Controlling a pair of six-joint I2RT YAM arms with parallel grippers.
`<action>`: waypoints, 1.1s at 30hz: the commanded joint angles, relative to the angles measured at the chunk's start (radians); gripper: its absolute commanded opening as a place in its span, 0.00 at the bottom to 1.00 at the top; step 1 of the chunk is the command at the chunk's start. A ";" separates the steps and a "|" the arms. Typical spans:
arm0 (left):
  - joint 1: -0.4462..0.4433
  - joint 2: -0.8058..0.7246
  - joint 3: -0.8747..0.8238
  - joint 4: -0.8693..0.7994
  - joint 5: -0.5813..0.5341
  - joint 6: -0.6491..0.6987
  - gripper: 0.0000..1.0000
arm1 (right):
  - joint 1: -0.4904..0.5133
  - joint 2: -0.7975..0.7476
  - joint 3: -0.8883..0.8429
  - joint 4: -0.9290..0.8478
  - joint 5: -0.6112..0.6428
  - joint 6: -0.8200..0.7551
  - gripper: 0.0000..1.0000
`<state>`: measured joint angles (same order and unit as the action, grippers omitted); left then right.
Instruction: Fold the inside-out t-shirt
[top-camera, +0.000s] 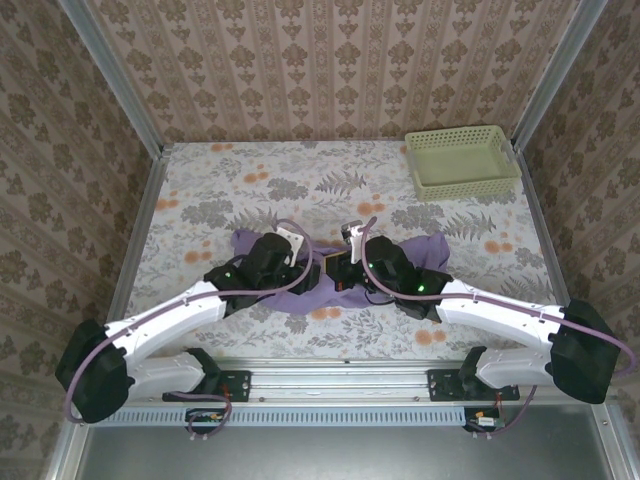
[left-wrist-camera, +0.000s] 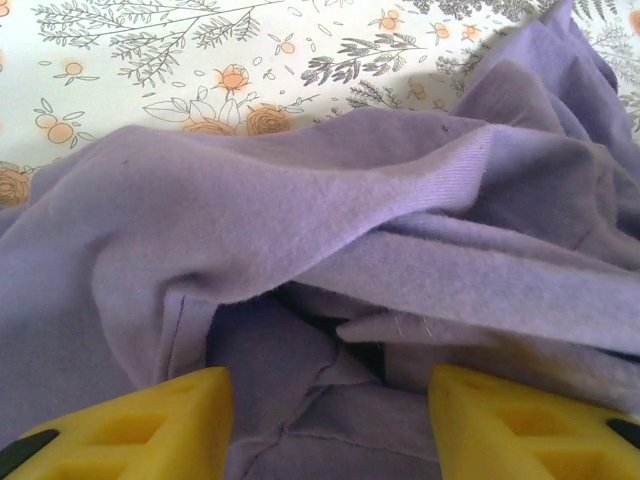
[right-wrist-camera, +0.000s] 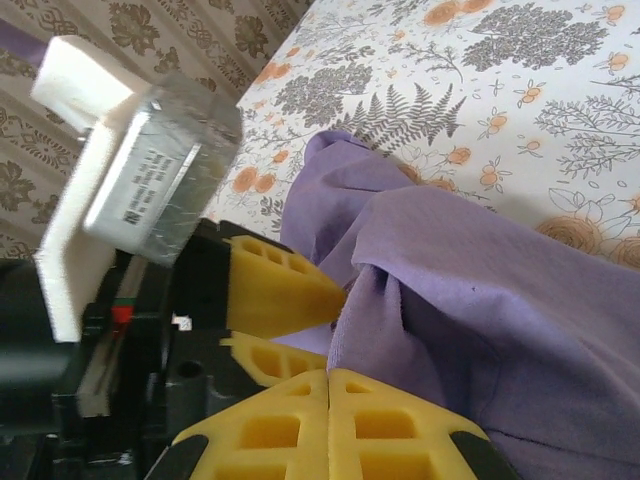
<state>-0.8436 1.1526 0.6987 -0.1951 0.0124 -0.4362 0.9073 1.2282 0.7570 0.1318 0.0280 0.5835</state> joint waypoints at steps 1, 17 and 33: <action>0.002 0.024 0.025 0.062 -0.012 0.063 0.53 | 0.011 -0.020 0.024 0.015 -0.037 -0.006 0.00; -0.020 0.115 0.077 0.155 0.100 0.174 0.19 | 0.026 -0.055 -0.010 -0.017 0.016 -0.030 0.00; -0.089 -0.086 0.253 -0.244 -0.175 0.197 0.00 | 0.011 0.021 0.063 -0.224 0.252 -0.054 0.00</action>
<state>-0.9180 1.0950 0.8806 -0.3164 -0.1184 -0.2665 0.9245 1.2301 0.7746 -0.0334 0.2237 0.5526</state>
